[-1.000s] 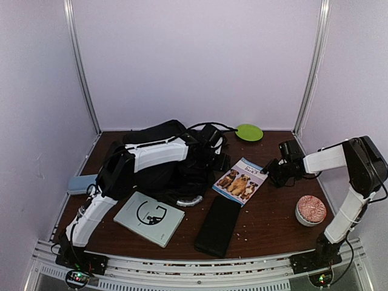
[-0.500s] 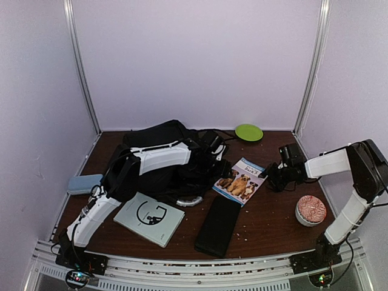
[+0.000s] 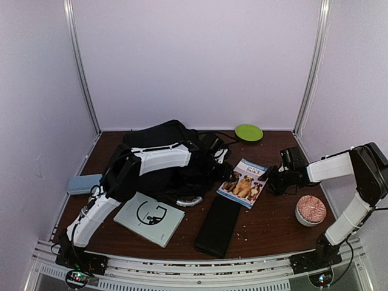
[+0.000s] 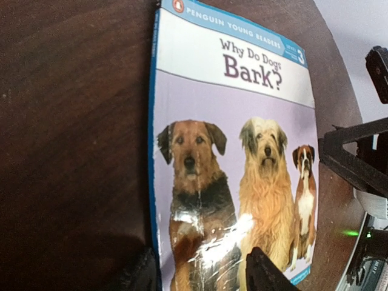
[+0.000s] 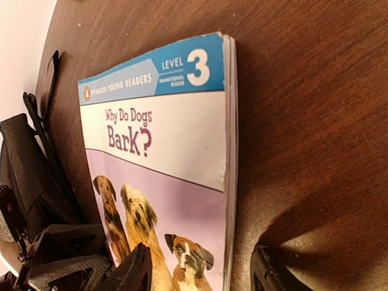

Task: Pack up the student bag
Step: Pick up the book from the center of the board, then place the book in the student bag.

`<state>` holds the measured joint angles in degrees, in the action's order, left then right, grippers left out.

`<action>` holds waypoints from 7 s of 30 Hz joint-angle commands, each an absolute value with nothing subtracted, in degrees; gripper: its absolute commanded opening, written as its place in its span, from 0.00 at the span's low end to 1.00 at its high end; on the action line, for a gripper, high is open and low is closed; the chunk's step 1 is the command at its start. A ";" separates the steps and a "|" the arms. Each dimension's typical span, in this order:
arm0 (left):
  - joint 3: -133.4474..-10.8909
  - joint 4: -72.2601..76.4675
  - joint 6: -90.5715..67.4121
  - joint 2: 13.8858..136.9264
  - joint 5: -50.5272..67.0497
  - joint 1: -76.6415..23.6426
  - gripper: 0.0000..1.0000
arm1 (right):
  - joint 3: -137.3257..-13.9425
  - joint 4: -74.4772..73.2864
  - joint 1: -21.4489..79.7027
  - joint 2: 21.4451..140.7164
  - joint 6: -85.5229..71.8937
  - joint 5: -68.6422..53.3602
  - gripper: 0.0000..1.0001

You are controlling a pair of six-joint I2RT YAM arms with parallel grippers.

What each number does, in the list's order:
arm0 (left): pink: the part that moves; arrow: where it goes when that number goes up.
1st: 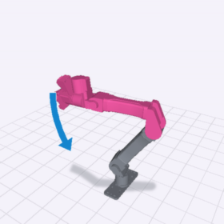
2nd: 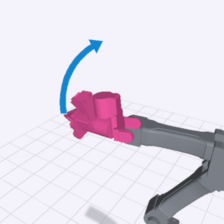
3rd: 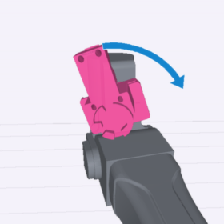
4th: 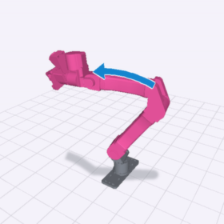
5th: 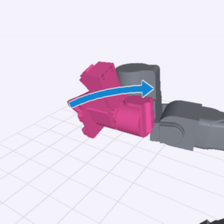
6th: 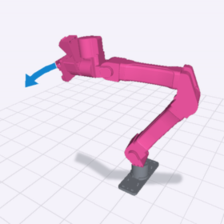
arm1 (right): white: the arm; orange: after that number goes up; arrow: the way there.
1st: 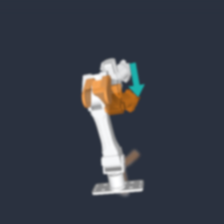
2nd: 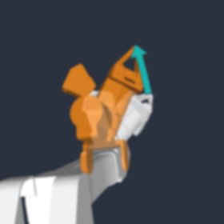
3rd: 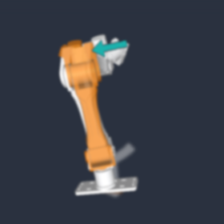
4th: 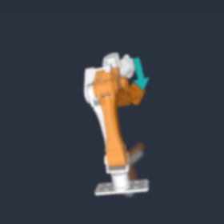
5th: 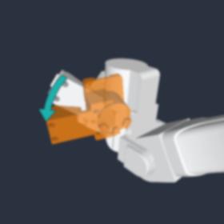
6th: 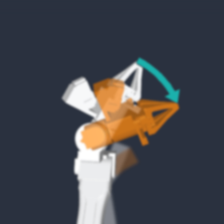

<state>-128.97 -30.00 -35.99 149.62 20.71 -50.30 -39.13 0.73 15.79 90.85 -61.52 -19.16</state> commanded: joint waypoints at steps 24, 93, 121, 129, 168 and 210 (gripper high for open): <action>-120.74 -28.42 -37.47 141.21 21.24 -51.91 0.33 | -37.75 -2.54 17.84 81.91 -58.79 -20.55 0.00; -78.41 5.63 -44.76 80.84 18.94 -46.21 0.00 | -54.58 8.40 36.72 56.57 -38.80 -38.96 0.81; -70.21 35.81 -60.76 77.50 8.92 -46.49 0.00 | -50.34 50.70 43.07 71.31 -70.34 -29.17 0.81; -70.24 36.19 -61.94 78.48 10.19 -46.49 0.00 | -55.12 48.69 43.07 75.55 -71.84 -29.51 0.56; -86.90 -47.18 -8.46 93.16 -25.19 -58.24 0.98 | -36.95 -8.40 39.55 41.24 -40.66 -10.27 0.00; -123.04 -55.51 -10.18 112.28 -25.92 -53.36 0.00 | -31.65 20.81 42.31 60.35 -70.23 -31.36 0.00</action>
